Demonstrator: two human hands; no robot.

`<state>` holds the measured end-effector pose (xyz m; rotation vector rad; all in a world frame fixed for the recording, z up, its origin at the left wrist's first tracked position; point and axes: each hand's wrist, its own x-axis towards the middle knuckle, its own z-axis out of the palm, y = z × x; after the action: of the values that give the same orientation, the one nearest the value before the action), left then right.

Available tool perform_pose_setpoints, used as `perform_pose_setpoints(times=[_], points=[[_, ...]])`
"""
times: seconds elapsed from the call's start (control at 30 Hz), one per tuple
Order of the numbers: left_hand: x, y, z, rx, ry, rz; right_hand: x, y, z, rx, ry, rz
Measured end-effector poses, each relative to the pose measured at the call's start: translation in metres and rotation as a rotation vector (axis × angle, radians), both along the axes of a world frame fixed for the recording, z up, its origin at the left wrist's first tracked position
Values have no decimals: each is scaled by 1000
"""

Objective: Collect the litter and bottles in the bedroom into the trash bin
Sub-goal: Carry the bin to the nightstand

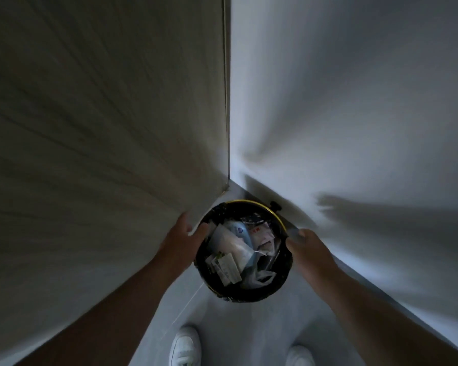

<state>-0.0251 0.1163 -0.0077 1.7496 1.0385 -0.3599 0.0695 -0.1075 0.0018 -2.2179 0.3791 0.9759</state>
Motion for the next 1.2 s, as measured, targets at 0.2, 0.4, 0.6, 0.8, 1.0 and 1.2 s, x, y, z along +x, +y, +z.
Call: perform_pose_setpoints(times=[0.2,0.4,0.6,0.8,1.0,1.2], points=[[-14,-27,155,-95,-93,88,6,7,152,184,-4,21],[-55,-59,286,-90,-179,263,-8,-13,308,275,-133,96],[-108,-92,420,-128,-238,356,-43,-45,447,391,-146,201],[-174,-111,539,-6,-523,495,-85,-39,520,559,-164,406],[-263,-135,607,98,-659,721,-145,-13,583,682,-157,696],[-382,-137,663,309,-736,896,-220,31,633,810,-214,866]])
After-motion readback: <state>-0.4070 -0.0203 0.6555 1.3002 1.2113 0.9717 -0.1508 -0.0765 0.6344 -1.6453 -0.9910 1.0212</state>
